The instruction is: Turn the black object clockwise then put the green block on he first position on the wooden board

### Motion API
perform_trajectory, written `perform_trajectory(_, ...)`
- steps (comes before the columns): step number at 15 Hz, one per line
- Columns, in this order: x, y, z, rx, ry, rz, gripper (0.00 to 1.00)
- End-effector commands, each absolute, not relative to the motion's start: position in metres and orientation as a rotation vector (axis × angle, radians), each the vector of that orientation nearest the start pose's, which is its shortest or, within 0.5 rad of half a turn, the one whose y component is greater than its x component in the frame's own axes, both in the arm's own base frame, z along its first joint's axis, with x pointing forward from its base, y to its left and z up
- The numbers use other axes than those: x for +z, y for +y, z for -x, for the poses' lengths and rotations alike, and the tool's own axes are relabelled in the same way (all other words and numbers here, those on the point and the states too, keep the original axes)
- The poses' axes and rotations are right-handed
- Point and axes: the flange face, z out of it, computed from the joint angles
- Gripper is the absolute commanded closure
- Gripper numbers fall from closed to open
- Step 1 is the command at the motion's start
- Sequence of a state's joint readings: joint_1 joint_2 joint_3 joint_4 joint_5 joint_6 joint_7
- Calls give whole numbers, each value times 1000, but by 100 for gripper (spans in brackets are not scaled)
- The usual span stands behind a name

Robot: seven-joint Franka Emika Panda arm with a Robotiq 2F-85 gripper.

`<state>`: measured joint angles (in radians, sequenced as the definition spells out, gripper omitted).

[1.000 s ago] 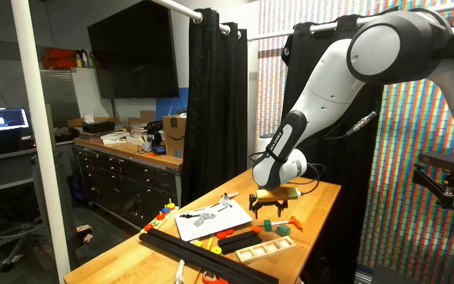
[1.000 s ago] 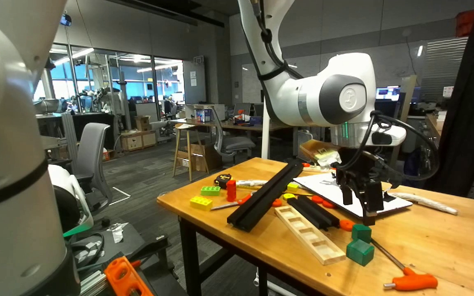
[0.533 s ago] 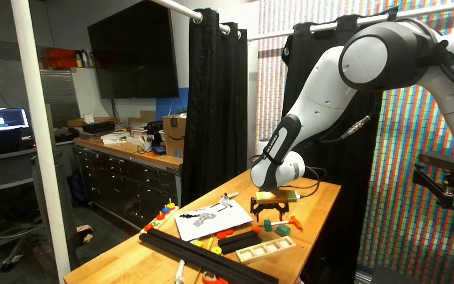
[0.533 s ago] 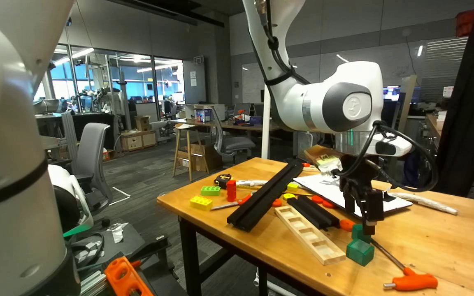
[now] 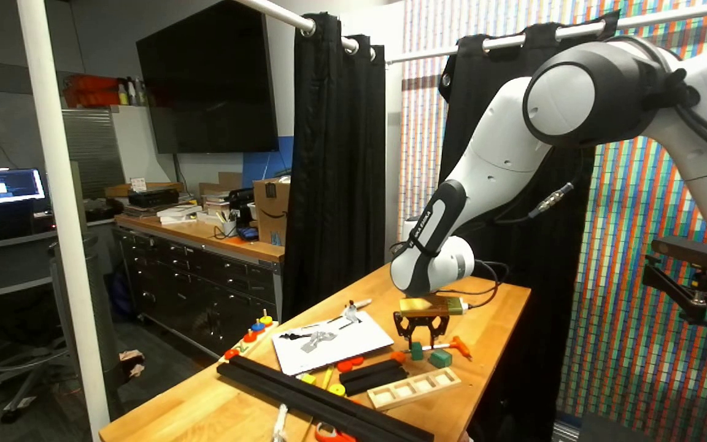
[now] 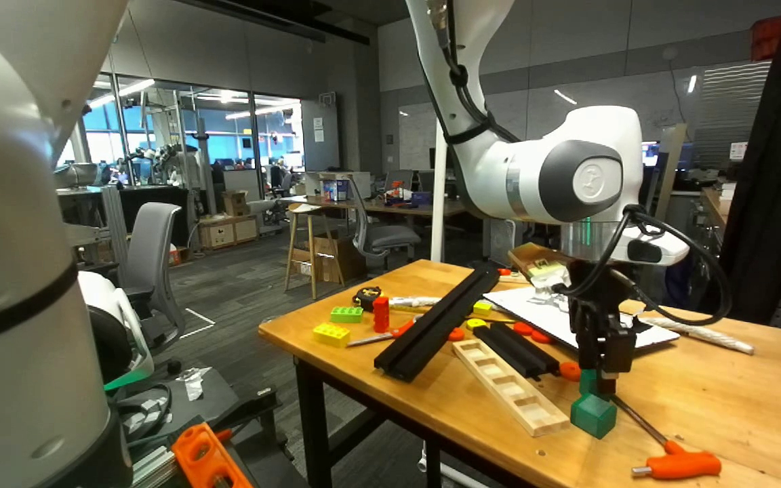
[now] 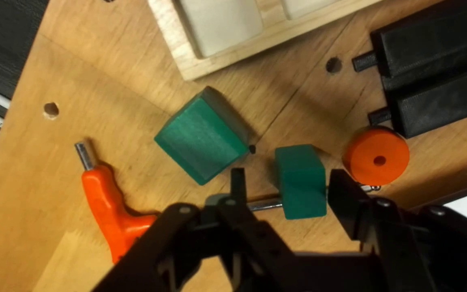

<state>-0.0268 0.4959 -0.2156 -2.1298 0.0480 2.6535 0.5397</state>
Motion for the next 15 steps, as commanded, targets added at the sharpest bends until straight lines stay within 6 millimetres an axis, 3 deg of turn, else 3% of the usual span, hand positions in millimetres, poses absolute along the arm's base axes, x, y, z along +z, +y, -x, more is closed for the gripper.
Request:
perform_trajectory(1, 180, -147, -568, -66, 1241, 2946, 72)
perform_trajectory(2, 179, -148, -568, -62, 1242, 2946, 80)
perform_trajectory(4, 177, -149, -568, -51, 1244, 2943, 88)
perform_trajectory(6, 178, -150, -568, -43, 1246, 2938, 81)
perform_trajectory(15, 222, -134, -552, -132, 1222, 2934, 82)
